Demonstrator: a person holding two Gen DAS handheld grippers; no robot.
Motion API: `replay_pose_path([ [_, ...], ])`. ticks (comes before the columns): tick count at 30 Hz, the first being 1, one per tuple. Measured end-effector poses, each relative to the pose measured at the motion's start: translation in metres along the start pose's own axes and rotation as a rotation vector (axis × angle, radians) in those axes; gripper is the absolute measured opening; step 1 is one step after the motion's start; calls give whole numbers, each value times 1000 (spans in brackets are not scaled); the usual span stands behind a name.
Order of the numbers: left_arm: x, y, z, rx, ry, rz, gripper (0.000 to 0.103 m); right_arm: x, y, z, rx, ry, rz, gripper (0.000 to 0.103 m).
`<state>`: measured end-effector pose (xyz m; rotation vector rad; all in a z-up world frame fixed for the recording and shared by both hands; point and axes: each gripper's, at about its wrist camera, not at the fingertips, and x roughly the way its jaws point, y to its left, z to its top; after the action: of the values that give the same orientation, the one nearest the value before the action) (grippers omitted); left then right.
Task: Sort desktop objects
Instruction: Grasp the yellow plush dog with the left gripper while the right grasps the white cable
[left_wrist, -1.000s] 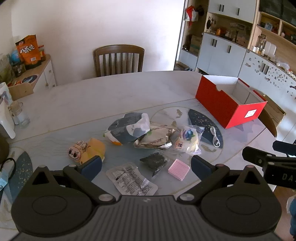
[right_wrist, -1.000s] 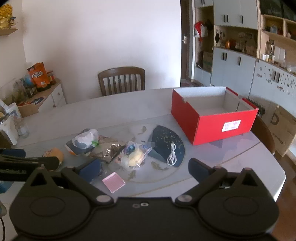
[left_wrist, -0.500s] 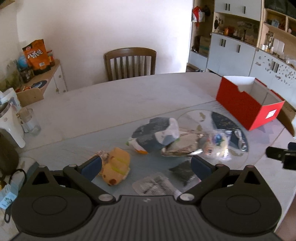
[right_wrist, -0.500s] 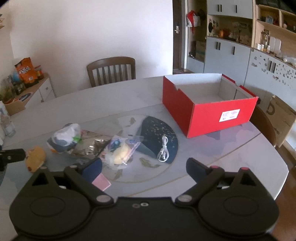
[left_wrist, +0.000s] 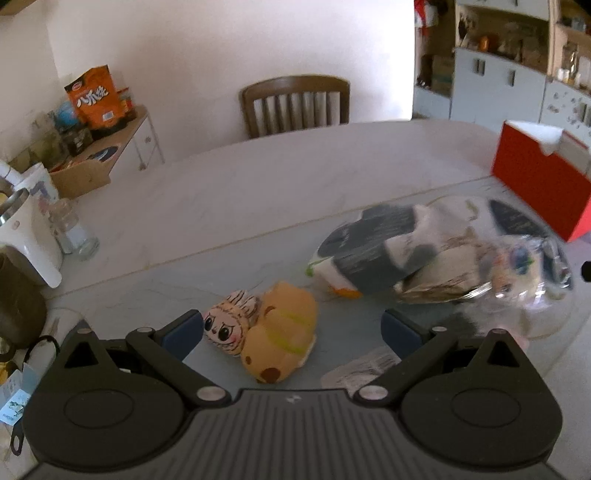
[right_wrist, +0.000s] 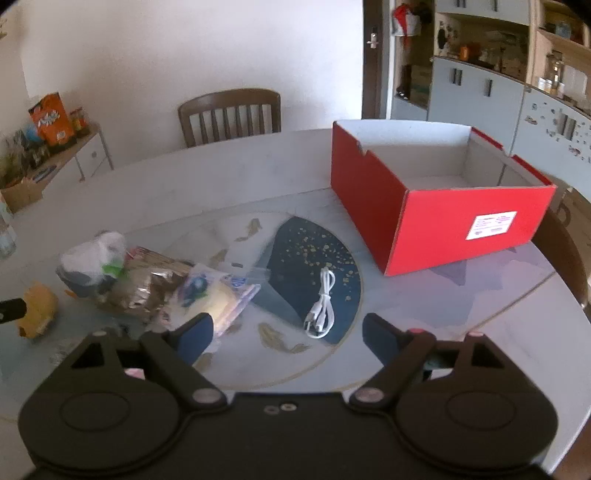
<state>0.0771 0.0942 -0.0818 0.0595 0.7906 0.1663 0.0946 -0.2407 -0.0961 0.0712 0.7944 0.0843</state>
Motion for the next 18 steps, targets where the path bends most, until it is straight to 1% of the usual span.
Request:
replay_pose_path([
  [4,16,-1,0,32,10,5,102,23,-9,3,-18,35,9,83],
  [7,28,-1,-2,36,34,14,98,38,-15,5,-25,59,12,81],
  [10,37,-1,-5,34,56,26,97,52,-18,6,-43,85,8,80],
  [12,40,-2,-8,36,60,33,96,61,-22,5,-41,105,0,75],
  [16,44,-3,-10,42,71,38,88,73,-26,6,-29,135,3,70],
  [18,46,-2,-11,40,77,42,82,77,-26,6,-33,147,5,65],
])
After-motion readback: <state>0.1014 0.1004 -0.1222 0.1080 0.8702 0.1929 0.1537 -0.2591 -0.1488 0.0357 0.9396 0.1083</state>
